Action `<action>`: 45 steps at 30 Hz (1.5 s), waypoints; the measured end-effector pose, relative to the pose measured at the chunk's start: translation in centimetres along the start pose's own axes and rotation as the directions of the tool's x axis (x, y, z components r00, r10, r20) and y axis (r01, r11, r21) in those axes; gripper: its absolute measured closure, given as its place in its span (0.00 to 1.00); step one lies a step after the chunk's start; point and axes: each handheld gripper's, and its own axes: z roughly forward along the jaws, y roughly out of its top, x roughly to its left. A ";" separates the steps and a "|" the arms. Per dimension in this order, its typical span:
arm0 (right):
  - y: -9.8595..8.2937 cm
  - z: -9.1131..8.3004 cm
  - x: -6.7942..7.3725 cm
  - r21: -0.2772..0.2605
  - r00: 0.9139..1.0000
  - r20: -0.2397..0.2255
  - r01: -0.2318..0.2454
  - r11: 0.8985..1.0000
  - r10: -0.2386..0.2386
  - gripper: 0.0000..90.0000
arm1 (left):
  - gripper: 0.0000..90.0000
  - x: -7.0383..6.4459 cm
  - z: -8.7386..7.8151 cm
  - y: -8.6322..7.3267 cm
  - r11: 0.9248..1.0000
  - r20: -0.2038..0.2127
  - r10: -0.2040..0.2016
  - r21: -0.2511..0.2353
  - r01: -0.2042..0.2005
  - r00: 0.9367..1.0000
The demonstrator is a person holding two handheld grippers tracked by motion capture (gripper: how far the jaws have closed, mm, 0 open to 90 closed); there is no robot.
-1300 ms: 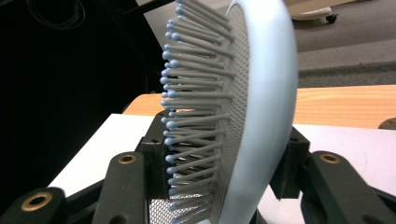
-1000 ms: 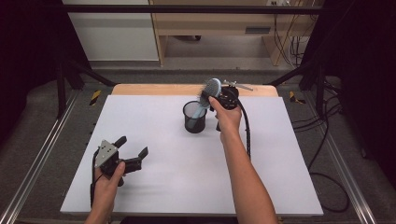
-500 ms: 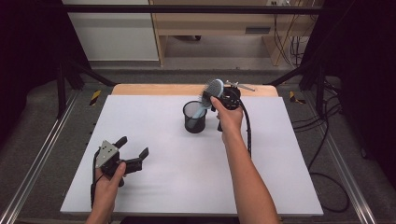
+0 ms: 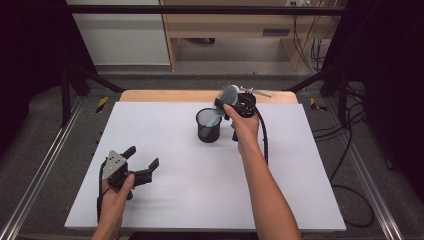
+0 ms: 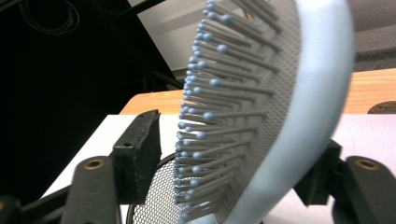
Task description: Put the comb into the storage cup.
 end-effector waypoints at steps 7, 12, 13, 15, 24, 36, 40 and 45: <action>0.1 0.0 0.2 0.004 1.000 -0.003 0.003 1.000 -0.003 0.29 | 0.03 0.1 0.0 0.0 1.000 -0.001 -0.002 -0.001 0.002 1.000; 0.1 0.0 0.4 0.006 1.000 0.000 0.008 1.000 -0.008 0.22 | 0.03 0.1 0.0 0.0 1.000 -0.003 -0.002 -0.001 0.002 1.000; 0.1 0.0 0.4 0.007 1.000 0.002 0.012 1.000 -0.012 0.21 | 0.03 0.1 0.0 0.0 1.000 -0.003 -0.002 -0.001 0.002 1.000; 0.1 0.0 0.6 0.009 1.000 0.007 0.022 1.000 -0.022 0.20 | 0.03 0.1 0.0 0.0 1.000 -0.003 0.000 -0.001 0.000 1.000; 0.0 -0.1 0.9 0.022 0.999 0.007 0.044 0.999 -0.045 0.13 | 0.03 0.1 0.0 0.0 1.000 -0.006 -0.001 -0.001 0.001 1.000; 0.1 -0.3 1.0 0.024 0.998 0.018 0.057 0.998 -0.057 0.10 | 0.04 0.1 -0.1 0.0 1.000 -0.008 0.000 -0.002 0.000 1.000; 0.2 -0.3 1.0 0.025 0.998 0.020 0.053 0.998 -0.054 0.09 | 0.04 0.1 -0.1 0.0 1.000 -0.007 0.002 -0.002 -0.002 1.000; 0.1 -0.2 1.1 0.026 0.998 0.019 0.054 0.998 -0.054 0.07 | 0.04 0.1 -0.1 0.0 1.000 -0.007 0.002 -0.002 -0.002 1.000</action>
